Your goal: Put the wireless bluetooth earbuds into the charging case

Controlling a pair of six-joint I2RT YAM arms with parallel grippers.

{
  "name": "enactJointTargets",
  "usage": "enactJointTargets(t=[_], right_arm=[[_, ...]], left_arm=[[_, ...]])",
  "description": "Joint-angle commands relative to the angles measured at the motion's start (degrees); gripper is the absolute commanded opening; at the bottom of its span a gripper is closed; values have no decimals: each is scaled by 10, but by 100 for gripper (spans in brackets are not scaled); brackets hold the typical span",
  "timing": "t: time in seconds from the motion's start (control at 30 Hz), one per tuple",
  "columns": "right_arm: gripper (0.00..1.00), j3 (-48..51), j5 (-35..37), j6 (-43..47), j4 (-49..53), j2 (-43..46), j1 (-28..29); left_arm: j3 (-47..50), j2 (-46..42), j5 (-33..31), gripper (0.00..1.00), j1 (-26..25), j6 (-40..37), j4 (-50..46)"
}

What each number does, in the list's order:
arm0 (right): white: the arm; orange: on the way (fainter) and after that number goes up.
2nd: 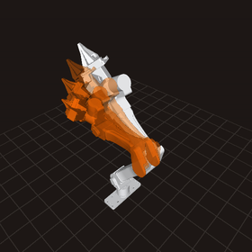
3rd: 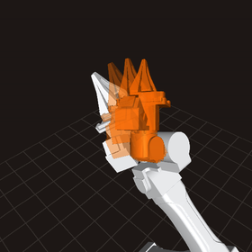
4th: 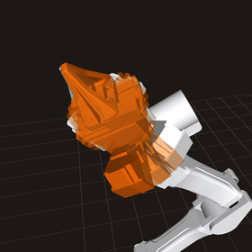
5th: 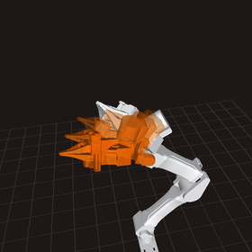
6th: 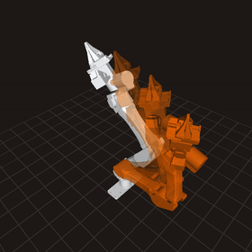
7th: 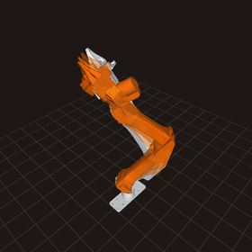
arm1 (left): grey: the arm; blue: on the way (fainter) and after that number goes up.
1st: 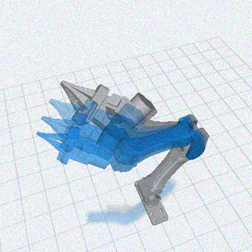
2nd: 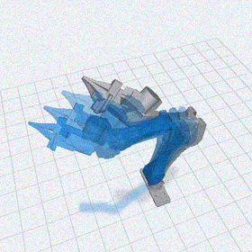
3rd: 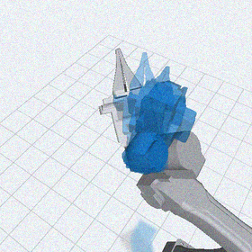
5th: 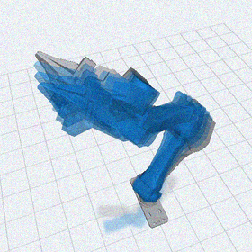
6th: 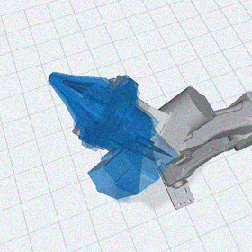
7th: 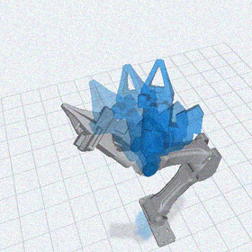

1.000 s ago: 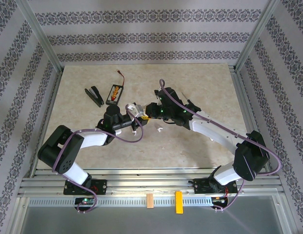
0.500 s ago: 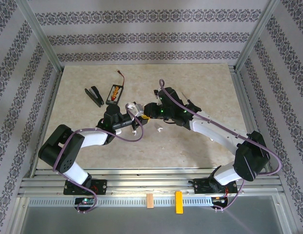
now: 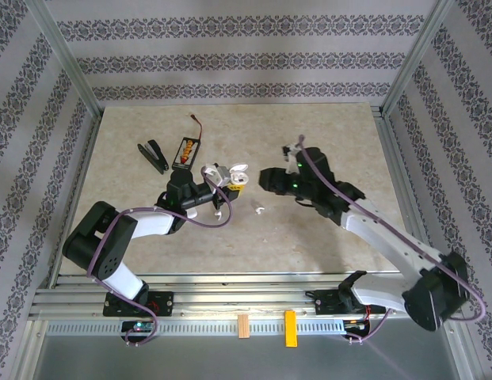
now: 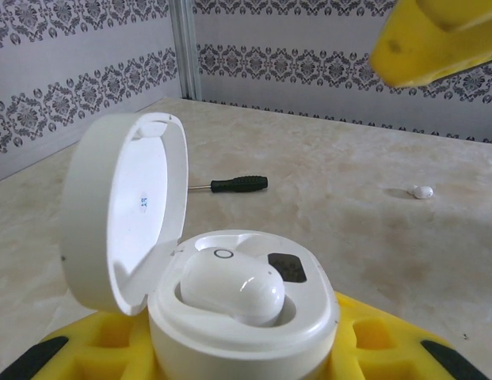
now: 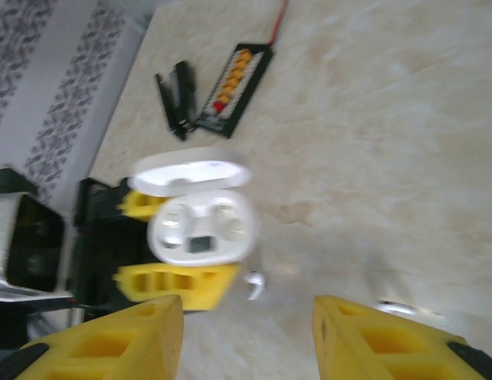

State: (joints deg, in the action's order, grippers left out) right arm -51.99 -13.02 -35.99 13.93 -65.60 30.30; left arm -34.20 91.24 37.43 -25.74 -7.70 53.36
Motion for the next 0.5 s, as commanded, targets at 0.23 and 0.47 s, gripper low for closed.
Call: enactJointTargets(t=[0.23,0.47], right_arm=[[49,177,32,6,55,94,-212],[58,200,148,-25,94,37,-274]], left_arm=[[9,-35,16,24,7,3,21],[15,-43,16,24,6,0,17]])
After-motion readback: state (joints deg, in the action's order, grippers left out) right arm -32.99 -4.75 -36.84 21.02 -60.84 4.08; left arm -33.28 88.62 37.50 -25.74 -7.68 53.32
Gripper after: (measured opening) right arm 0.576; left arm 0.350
